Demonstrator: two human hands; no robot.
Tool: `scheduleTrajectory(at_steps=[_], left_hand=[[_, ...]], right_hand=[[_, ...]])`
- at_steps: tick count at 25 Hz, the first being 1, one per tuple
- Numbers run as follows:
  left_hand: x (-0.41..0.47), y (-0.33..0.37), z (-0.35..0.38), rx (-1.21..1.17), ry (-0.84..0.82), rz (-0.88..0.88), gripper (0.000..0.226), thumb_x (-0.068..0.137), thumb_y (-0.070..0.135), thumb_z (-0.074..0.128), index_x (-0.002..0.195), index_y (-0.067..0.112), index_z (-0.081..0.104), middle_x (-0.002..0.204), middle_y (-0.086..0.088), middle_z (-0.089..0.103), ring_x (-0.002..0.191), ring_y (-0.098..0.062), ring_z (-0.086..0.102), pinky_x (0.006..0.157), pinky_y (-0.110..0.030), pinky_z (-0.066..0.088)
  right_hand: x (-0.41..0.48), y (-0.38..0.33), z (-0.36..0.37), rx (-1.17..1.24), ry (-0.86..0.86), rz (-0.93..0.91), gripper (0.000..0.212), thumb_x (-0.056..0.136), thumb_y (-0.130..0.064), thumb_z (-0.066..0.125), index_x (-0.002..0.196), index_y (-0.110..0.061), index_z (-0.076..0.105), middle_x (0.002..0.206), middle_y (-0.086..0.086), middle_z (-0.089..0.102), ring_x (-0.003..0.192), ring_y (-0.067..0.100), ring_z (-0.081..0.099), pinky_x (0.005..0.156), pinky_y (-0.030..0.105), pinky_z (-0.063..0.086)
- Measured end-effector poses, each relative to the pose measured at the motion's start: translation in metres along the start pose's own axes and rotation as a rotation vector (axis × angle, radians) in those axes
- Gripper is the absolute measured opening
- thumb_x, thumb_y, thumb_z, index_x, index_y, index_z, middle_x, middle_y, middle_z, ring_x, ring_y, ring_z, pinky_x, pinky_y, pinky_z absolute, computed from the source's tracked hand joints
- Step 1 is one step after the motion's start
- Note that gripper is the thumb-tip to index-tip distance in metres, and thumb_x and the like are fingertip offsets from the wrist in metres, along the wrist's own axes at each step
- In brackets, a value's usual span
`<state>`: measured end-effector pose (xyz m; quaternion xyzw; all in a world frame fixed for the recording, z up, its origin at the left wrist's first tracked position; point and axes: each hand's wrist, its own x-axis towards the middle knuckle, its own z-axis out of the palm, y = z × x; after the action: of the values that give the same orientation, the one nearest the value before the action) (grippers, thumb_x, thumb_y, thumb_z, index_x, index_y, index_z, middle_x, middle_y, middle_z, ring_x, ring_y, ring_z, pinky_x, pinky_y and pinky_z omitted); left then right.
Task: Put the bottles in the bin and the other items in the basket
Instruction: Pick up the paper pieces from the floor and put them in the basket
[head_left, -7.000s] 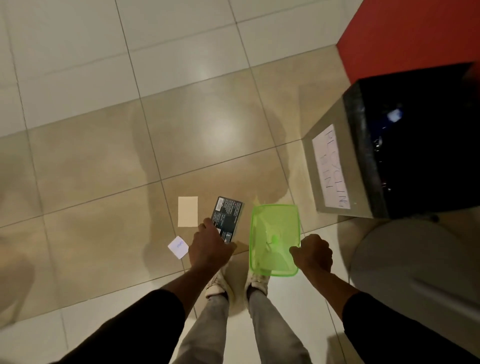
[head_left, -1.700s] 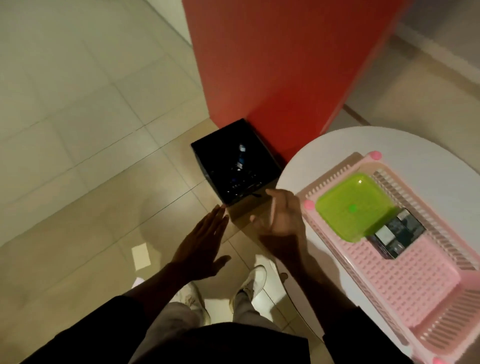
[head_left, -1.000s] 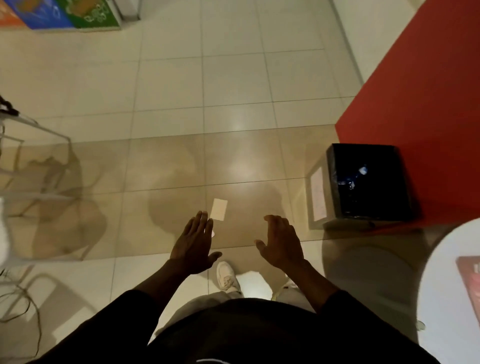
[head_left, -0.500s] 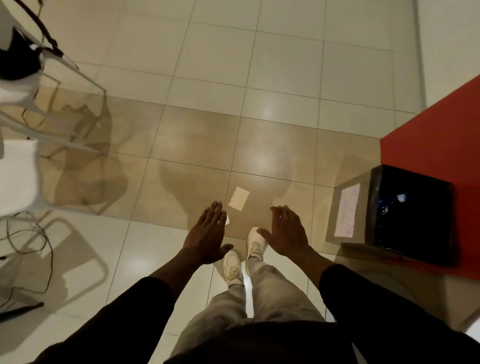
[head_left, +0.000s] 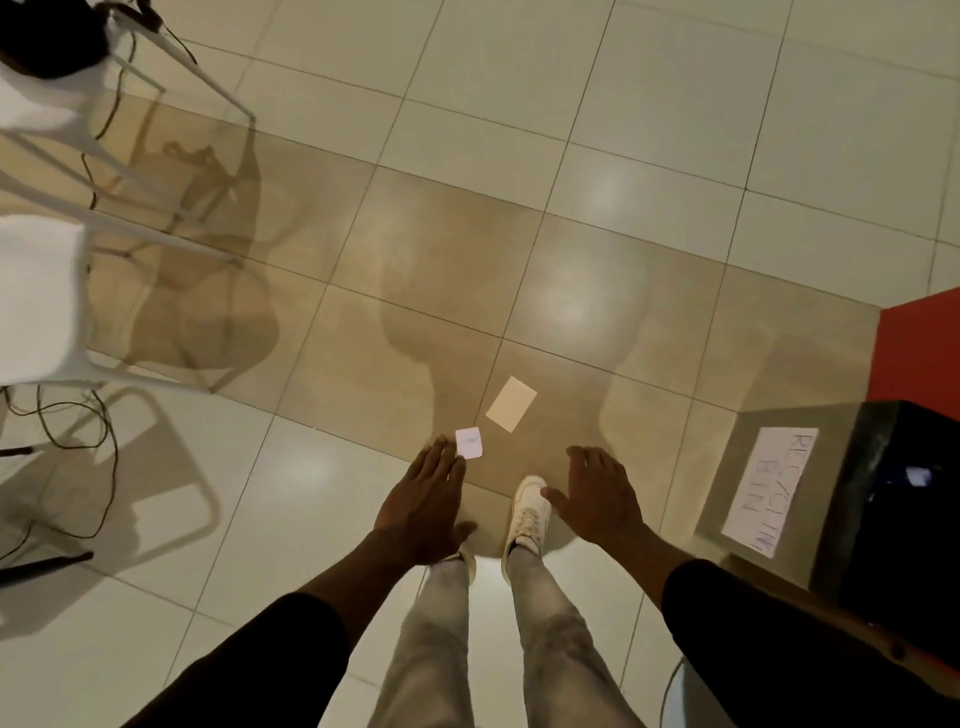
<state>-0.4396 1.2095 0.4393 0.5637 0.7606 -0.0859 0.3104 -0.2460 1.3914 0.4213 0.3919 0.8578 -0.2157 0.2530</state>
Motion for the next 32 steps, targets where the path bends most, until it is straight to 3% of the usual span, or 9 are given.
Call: scheduleTrajectory(at_steps=[5,11,15,19,26,32], left_hand=[[0.093,-0.042,0.069,0.009,-0.044,-0.035,0.088,0.1,0.054,0.053,0.158,-0.003,0.02,0.17,-0.027,0.013,0.16,-0.04,0.005,0.131,-0.048,0.01],[0.206,-0.108,0.197,0.033,-0.109,-0.071,0.08,0.097,0.05,0.059,0.153,0.0,0.03,0.162,-0.024,0.033,0.155,-0.04,0.024,0.126,-0.047,0.024],[0.281,-0.145,0.302,0.037,-0.14,-0.058,0.068,0.092,0.049,0.063,0.14,0.005,0.043,0.14,-0.016,0.052,0.131,-0.033,0.046,0.11,-0.043,0.041],[0.33,-0.159,0.365,0.064,-0.148,-0.067,0.068,0.087,0.046,0.07,0.136,0.007,0.045,0.133,-0.013,0.053,0.121,-0.031,0.05,0.101,-0.041,0.044],[0.371,-0.162,0.424,0.105,-0.054,-0.145,0.083,0.068,0.048,0.089,0.128,0.008,0.046,0.124,-0.013,0.048,0.107,-0.03,0.049,0.087,-0.04,0.049],[0.381,-0.164,0.443,0.06,-0.032,-0.215,0.081,0.059,0.027,0.097,0.12,0.012,0.045,0.116,-0.011,0.05,0.099,-0.028,0.05,0.08,-0.037,0.049]], right_hand=[[0.106,0.014,0.047,-0.027,0.017,-0.002,0.07,0.089,-0.06,0.063,0.136,-0.01,0.049,0.133,0.015,0.06,0.127,0.035,0.053,0.106,0.045,0.044],[0.244,0.016,0.161,-0.079,-0.005,-0.044,0.076,0.09,-0.062,0.062,0.14,-0.008,0.046,0.132,0.017,0.058,0.123,0.036,0.054,0.101,0.046,0.044],[0.334,0.021,0.264,-0.126,-0.063,-0.073,0.071,0.091,-0.058,0.06,0.139,-0.009,0.044,0.133,0.019,0.055,0.122,0.037,0.051,0.1,0.046,0.043],[0.388,0.025,0.32,-0.161,-0.063,-0.044,0.074,0.085,-0.054,0.068,0.138,-0.009,0.043,0.132,0.02,0.052,0.12,0.038,0.05,0.098,0.047,0.044],[0.446,0.039,0.37,-0.227,0.123,-0.013,0.099,0.07,-0.054,0.086,0.14,-0.008,0.032,0.132,0.022,0.047,0.117,0.04,0.049,0.096,0.05,0.046],[0.467,0.047,0.377,-0.104,0.147,0.115,0.113,0.053,-0.064,0.092,0.136,-0.014,0.034,0.127,0.018,0.046,0.114,0.038,0.045,0.09,0.049,0.045]])
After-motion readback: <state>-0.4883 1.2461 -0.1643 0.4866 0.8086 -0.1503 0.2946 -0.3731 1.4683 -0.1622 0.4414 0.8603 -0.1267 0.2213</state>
